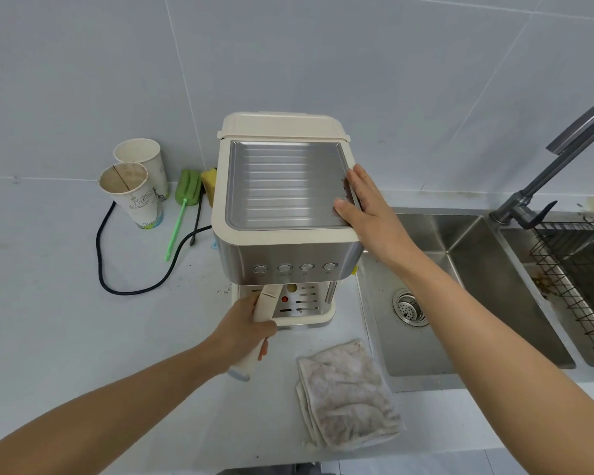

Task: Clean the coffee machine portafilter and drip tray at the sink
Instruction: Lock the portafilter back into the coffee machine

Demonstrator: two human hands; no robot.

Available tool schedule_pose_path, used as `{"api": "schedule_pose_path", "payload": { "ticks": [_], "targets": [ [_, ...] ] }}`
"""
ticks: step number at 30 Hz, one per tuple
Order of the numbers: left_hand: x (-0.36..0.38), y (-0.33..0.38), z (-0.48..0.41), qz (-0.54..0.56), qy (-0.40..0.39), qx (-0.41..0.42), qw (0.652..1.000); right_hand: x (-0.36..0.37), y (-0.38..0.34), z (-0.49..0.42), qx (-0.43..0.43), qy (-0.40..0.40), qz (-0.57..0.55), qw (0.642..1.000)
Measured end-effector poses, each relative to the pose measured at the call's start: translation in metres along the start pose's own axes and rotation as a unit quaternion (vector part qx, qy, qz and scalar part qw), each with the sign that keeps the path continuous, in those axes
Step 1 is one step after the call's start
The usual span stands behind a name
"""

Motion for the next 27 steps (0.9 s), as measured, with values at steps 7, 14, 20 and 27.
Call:
{"api": "schedule_pose_path", "payload": {
  "ticks": [7,14,20,27],
  "targets": [
    [0.015,0.004,0.004,0.026,0.030,-0.006,0.999,-0.001,-0.002,0.001,-0.001,0.002,-0.006,1.000],
    [0.027,0.007,0.005,0.049,0.051,-0.023,0.997,0.000,-0.002,0.001,-0.003,0.014,-0.007,1.000],
    [0.034,0.009,0.004,0.060,0.072,-0.035,0.995,0.000,-0.003,0.002,-0.005,0.029,0.011,1.000],
    [0.040,0.009,0.003,0.069,0.100,-0.041,0.992,0.000,-0.005,0.005,-0.008,0.042,0.008,0.999]
  ]
}}
Point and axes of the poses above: each hand's wrist, its own z-axis away from the middle knuckle, its own x-axis out of the palm, y = z × x, the point moved 6 cm from there along -z, towards the middle knuckle, and after that the axes turned 1 degree about -z, right-handed, at the moved point
